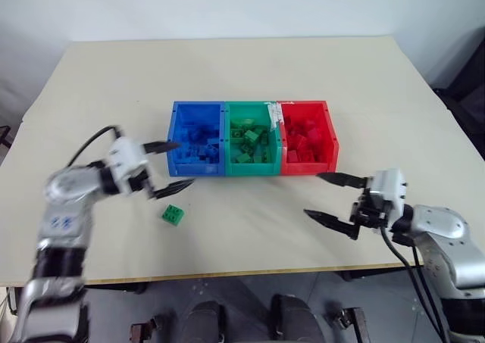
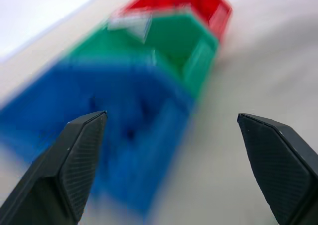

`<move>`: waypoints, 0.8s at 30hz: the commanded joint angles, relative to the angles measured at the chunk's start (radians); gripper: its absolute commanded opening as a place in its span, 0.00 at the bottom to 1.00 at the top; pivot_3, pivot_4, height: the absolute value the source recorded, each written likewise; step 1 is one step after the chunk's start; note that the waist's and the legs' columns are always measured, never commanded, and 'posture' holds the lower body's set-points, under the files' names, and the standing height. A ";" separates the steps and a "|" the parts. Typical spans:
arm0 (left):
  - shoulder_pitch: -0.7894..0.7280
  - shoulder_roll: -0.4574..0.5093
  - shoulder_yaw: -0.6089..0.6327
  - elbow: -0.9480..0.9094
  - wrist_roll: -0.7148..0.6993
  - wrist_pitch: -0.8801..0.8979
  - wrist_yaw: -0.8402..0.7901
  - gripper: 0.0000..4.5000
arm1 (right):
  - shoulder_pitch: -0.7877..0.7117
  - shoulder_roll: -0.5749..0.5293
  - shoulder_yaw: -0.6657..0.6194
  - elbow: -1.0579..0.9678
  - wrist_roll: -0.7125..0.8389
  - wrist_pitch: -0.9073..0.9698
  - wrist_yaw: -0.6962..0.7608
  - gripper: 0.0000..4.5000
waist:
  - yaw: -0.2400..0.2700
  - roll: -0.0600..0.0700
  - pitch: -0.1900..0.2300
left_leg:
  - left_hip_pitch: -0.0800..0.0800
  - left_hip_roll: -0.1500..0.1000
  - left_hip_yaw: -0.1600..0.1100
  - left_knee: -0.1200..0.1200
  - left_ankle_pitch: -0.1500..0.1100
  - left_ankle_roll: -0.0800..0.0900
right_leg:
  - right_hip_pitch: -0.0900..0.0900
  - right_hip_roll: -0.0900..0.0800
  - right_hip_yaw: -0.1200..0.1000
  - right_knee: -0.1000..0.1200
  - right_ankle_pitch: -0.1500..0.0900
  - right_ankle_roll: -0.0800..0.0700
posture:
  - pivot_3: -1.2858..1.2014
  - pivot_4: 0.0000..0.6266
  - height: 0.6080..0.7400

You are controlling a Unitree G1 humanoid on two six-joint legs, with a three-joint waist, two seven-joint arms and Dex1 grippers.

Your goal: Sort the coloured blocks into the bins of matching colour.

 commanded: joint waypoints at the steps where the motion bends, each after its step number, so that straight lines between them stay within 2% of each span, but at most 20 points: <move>1: 0.134 0.034 0.129 -0.091 -0.045 0.000 0.019 0.99 | -0.049 -0.008 0.032 0.025 -0.005 -0.029 0.074 1.00 | 0.006 0.000 0.000 | 0.000 -0.001 -0.002 0.000 0.000 0.000 | 0.001 -0.002 -0.001 0.000 0.000 0.000 | 0.52 0.24 1.00; 6: 0.392 0.034 0.273 -0.176 -0.053 0.016 0.053 0.99 | -0.115 -0.007 0.088 0.100 -0.026 -0.056 0.172 1.00 | -0.004 -0.001 0.000 | 0.000 -0.004 -0.004 0.000 -0.002 0.002 | 0.002 -0.011 -0.004 -0.001 0.000 0.000 | 0.52 0.24 1.00; 10: 0.454 0.026 0.269 -0.269 -0.072 0.056 0.080 0.99 | -0.144 -0.001 0.097 0.141 -0.026 -0.065 0.207 1.00 | 0.003 0.000 0.000 | 0.000 -0.005 -0.006 -0.001 -0.002 0.002 | 0.002 -0.011 -0.008 -0.002 0.000 -0.001 | 0.52 0.24 1.00; 14: 0.428 0.004 0.152 -0.366 -0.046 0.130 0.141 0.99 | -0.155 -0.001 0.096 0.179 -0.039 -0.080 0.223 1.00 | -0.001 0.000 0.000 | 0.000 -0.005 -0.007 -0.001 -0.003 0.001 | 0.004 -0.011 -0.009 -0.006 -0.001 -0.001 | 0.52 0.24 1.00; 20: 0.354 -0.085 -0.039 -0.472 0.045 0.334 0.368 0.99 | -0.127 -0.012 0.072 0.176 -0.047 -0.081 0.208 1.00 | -0.002 0.000 0.000 | 0.000 -0.005 -0.007 -0.001 -0.003 0.001 | 0.003 -0.008 -0.011 -0.001 0.000 -0.001 | 0.52 0.24 1.00; 24: 0.350 -0.142 -0.118 -0.536 0.094 0.467 0.500 0.99 | -0.081 -0.020 0.052 0.142 -0.043 -0.073 0.186 1.00 | -0.001 0.000 0.000 | 0.000 -0.005 -0.006 -0.002 -0.003 0.001 | 0.002 -0.008 -0.011 0.000 0.000 -0.001 | 0.52 0.24 1.00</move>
